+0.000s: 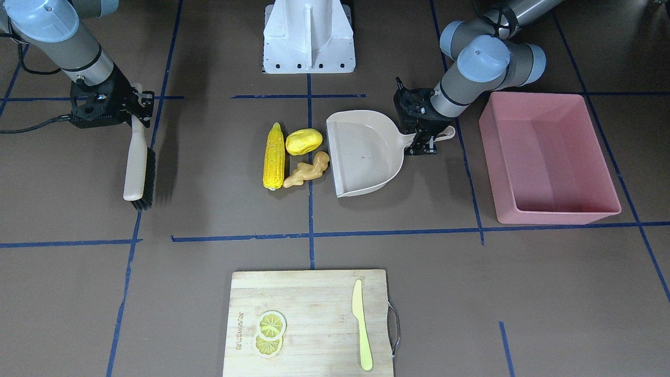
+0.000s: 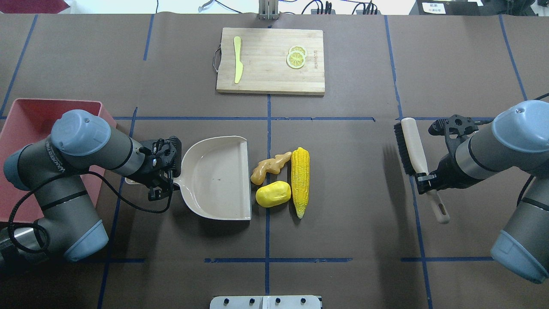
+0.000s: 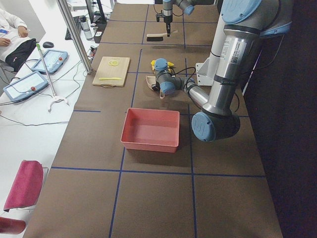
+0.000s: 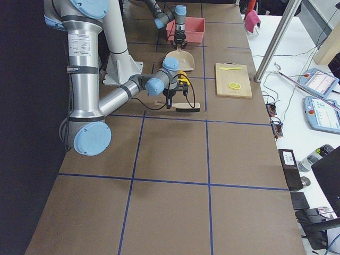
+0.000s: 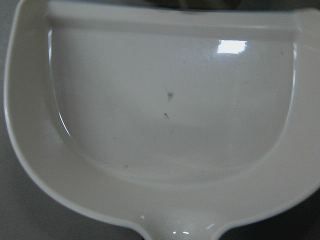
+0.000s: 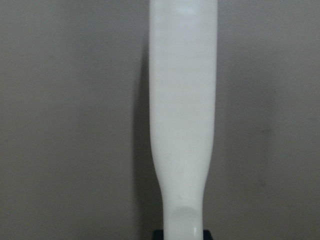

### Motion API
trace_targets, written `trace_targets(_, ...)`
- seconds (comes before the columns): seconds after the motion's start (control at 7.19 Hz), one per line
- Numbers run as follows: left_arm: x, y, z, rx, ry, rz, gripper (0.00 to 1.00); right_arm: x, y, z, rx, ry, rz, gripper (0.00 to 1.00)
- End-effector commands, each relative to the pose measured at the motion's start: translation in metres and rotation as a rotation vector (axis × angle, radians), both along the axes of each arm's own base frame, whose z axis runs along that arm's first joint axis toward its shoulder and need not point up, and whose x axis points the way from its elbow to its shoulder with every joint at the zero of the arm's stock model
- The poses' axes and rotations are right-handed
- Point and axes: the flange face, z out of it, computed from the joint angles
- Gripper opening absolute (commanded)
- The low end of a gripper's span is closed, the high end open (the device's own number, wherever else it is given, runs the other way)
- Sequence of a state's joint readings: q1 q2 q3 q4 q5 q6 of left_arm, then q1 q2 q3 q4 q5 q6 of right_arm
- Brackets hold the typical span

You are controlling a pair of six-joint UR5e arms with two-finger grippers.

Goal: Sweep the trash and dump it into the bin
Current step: 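Slide the dustpan with the left gripper up against the vegetables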

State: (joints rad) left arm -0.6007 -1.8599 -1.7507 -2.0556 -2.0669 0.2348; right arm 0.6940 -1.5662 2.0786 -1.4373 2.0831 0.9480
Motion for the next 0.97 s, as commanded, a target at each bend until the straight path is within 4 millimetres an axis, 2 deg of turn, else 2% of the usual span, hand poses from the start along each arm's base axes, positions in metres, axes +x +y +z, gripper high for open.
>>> trace_targets(0.0,-0.01,-0.007,-0.003,0.003,0.001,-0.015,0.08,0.0,0.0,0.0,0.0,0.0,-0.001,0.0)
trace_targets(0.42,-0.02,-0.014,-0.009,0.04,-0.047,0.001,0.03,0.0,0.0,0.0,0.0,0.0,-0.001,0.0)
trace_targets(0.69,-0.013,-0.015,-0.036,0.029,-0.101,0.022,0.02,0.0,0.0,0.0,0.0,0.0,-0.001,0.0)
trace_targets(0.83,-0.009,-0.013,-0.036,0.041,-0.116,0.012,0.02,0.0,0.0,0.0,0.0,0.0,-0.001,0.0)
